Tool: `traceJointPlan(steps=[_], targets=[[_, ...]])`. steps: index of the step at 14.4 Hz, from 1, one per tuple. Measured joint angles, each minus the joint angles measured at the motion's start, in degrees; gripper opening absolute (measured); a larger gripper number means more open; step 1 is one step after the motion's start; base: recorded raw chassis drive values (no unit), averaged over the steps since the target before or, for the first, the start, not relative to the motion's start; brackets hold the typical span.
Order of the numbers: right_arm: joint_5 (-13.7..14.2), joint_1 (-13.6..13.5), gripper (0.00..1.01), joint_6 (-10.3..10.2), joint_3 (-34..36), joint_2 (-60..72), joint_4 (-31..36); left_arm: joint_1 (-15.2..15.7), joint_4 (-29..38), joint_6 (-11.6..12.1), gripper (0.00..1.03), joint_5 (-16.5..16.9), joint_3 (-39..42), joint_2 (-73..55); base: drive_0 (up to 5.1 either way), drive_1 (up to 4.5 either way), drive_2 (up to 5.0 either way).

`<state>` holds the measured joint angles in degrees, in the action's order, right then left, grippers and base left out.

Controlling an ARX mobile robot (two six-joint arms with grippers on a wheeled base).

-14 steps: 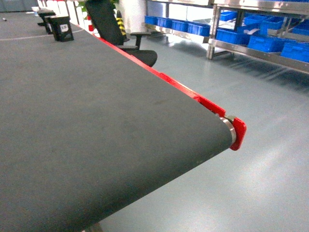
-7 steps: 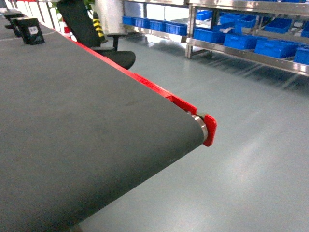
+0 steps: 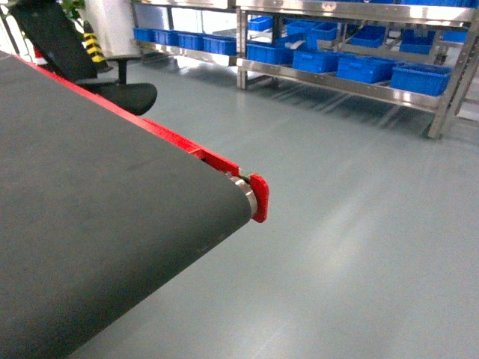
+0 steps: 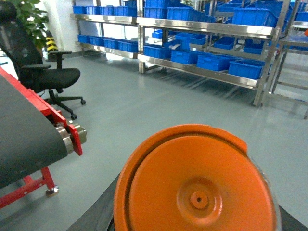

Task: Sort blue parts and orange caps into right shelf containers

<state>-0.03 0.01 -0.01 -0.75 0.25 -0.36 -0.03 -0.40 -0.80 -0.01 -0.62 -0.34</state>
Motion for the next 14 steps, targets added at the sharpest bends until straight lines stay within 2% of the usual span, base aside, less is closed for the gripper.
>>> traceJointPlan(steps=[14], targets=[[0.00,0.00,0.45,0.00,0.00,0.00,0.00,0.00,0.00,0.00,0.43,0.00,0.00,0.00,-1.6,-1.57,-1.6]])
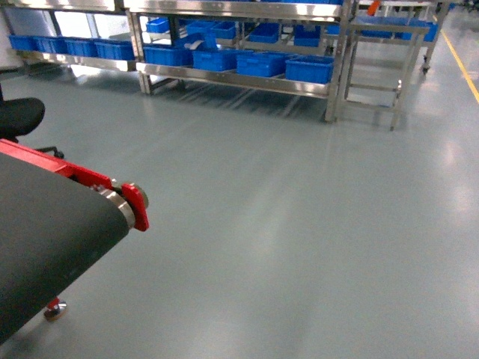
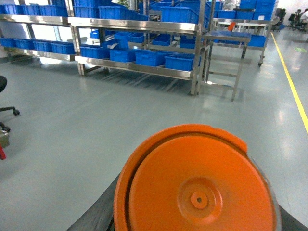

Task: Sort blue parts and orange caps into right shelf containers

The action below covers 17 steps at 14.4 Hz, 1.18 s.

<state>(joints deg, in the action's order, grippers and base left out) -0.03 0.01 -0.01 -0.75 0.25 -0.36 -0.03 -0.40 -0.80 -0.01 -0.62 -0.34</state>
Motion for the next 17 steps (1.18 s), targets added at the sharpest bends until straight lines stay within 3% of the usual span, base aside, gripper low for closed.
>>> traceJointPlan(steps=[17], targets=[[0.00,0.00,0.45,0.00,0.00,0.00,0.00,0.00,0.00,0.00,0.43,0.00,0.00,0.00,-1.5,-1.52,-1.5]])
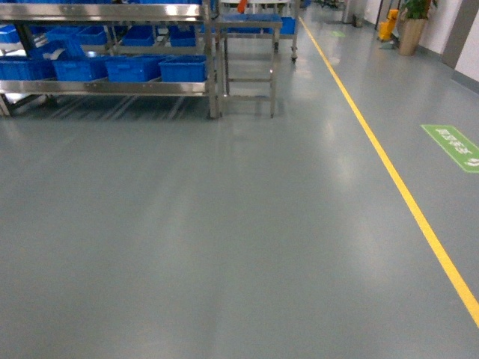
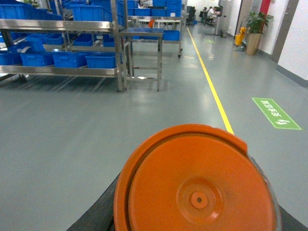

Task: Sort blue parts and orange caps into right shelf containers

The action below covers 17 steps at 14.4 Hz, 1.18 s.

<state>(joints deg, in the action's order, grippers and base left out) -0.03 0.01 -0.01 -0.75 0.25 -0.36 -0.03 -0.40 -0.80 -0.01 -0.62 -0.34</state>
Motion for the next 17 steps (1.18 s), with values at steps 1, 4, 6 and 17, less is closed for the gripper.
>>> traceJointPlan(steps=[1,4,6,17], targets=[[0.00,0.00,0.45,0.00,0.00,0.00,0.00,0.00,0.00,0.02,0.43,0.00,0.00,0.00,-1.5,-1.46,-1.5],[0.02,0.00,0.45,0.00,0.00,0.00,-0.11,-0.07,-0.07,0.02,0.43,0.02,0.00,0.00,-1.0,0.45,-2.4],[0.00,0.00,0.45,0.00,0.00,0.00,0.15,-0.02,-0.02,0.02,0.43,0.00,0.00,0.00,0.1,4.33,-4.2],[-0.02,0.00,0.45,0.00,0.00,0.02,-0.07,0.02,-0.04,0.00,0.43,-0.15,0.00,0.00,0.3,4.63,-3.9]])
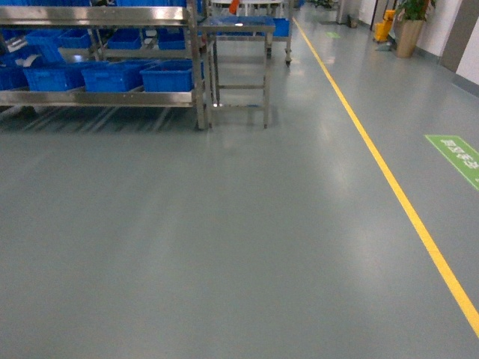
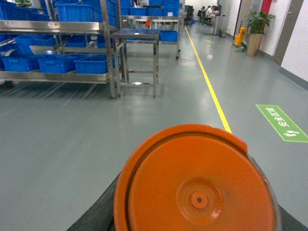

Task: Sort blue parts and orange caps into right shelf containers

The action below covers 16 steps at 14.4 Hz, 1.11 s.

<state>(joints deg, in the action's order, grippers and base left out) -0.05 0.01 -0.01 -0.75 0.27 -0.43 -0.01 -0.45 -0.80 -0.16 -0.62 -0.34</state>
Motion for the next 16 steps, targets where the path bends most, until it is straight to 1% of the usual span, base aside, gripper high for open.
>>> traceJointPlan(steps=[16], targets=[[0.02,0.00,0.45,0.00,0.00,0.00,0.28,0.00,0.04,0.00,0.43,0.11,0.00,0.00,0.0,4.32,-4.3]])
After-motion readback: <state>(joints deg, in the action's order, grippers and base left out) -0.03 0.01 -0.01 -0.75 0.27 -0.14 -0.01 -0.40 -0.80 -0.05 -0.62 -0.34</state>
